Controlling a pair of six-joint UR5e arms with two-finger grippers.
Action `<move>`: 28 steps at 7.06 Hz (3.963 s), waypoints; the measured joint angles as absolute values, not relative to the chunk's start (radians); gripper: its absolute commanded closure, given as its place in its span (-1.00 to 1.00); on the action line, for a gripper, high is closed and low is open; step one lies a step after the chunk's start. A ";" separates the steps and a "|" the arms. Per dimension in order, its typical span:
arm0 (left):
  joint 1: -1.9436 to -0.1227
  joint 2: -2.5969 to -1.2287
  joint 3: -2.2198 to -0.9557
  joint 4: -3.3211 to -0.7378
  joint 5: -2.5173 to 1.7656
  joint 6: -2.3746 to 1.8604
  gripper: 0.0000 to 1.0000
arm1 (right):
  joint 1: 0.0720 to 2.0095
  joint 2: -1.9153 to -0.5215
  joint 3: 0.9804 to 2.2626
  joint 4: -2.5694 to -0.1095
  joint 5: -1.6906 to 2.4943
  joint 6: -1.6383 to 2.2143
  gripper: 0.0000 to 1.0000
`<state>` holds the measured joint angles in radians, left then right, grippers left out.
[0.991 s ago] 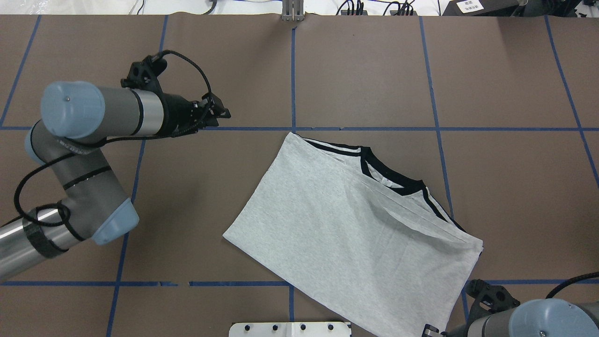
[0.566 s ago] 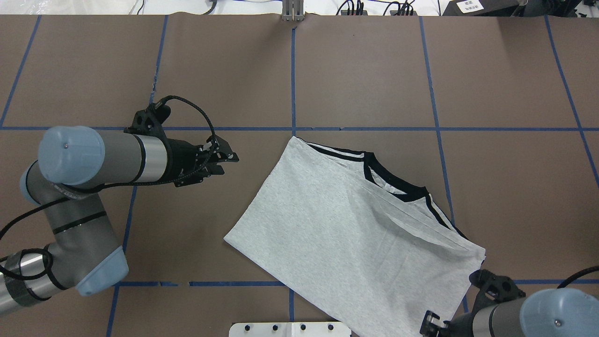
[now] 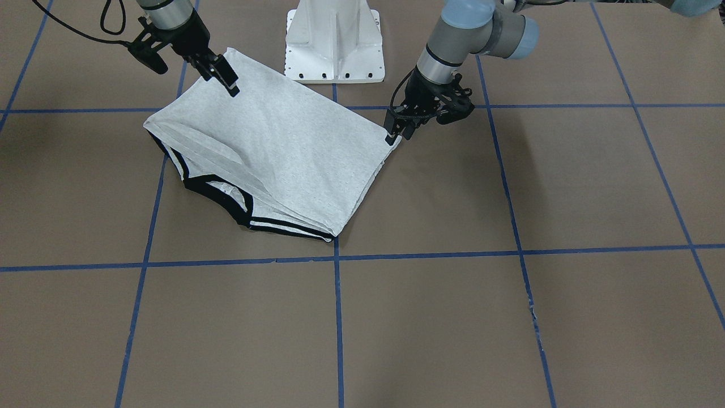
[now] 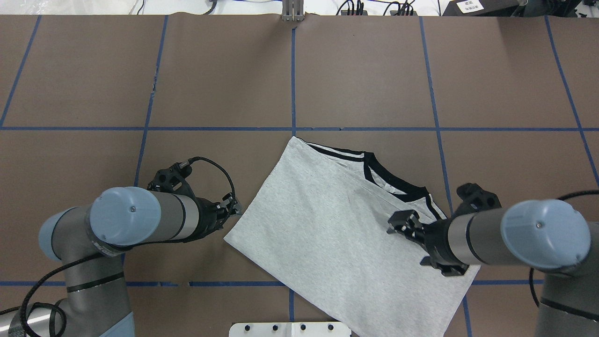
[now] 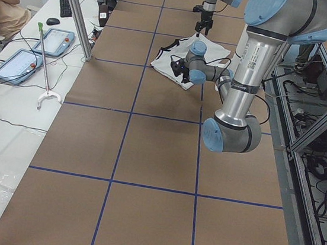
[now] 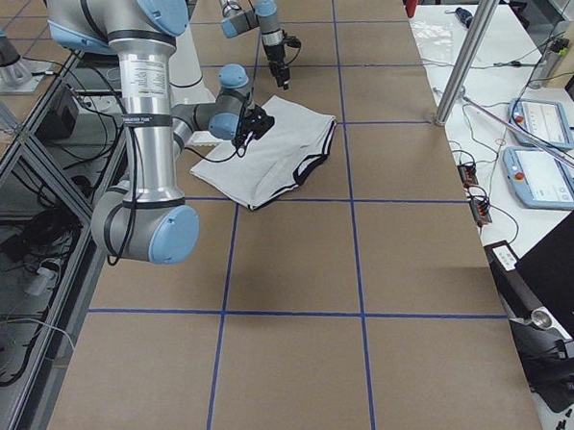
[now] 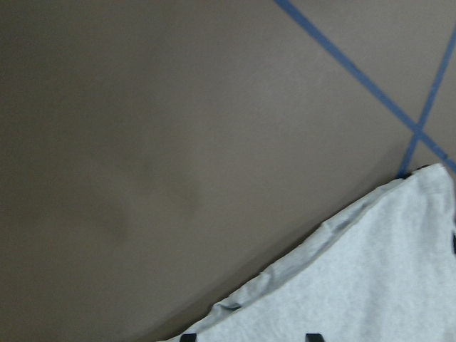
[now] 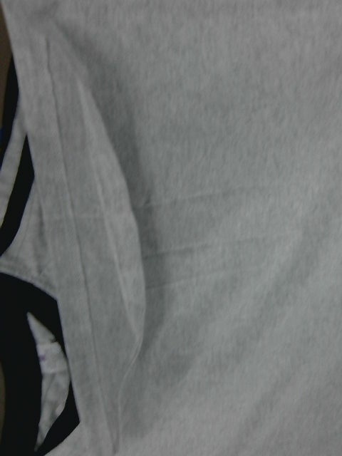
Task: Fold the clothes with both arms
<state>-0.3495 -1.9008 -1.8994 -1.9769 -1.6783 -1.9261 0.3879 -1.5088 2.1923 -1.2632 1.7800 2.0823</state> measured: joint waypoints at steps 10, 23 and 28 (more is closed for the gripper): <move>-0.295 -1.900 -1.856 -1.943 -1.654 -1.924 1.00 | 0.553 -1.340 2.009 -1.268 1.770 1.858 -1.00; -0.819 -2.414 -1.093 -2.190 -1.687 -1.530 -0.14 | 0.546 -1.220 1.941 -1.268 1.719 1.859 -1.00; -0.834 -2.262 -1.353 -2.191 -1.886 -1.468 -0.15 | 0.441 -0.995 1.839 -1.572 1.715 1.487 -1.00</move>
<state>-0.8335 -2.2625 -1.3533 -2.1907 -1.8857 -1.4681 0.4412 -0.9949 1.8392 -1.5717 1.7147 1.4874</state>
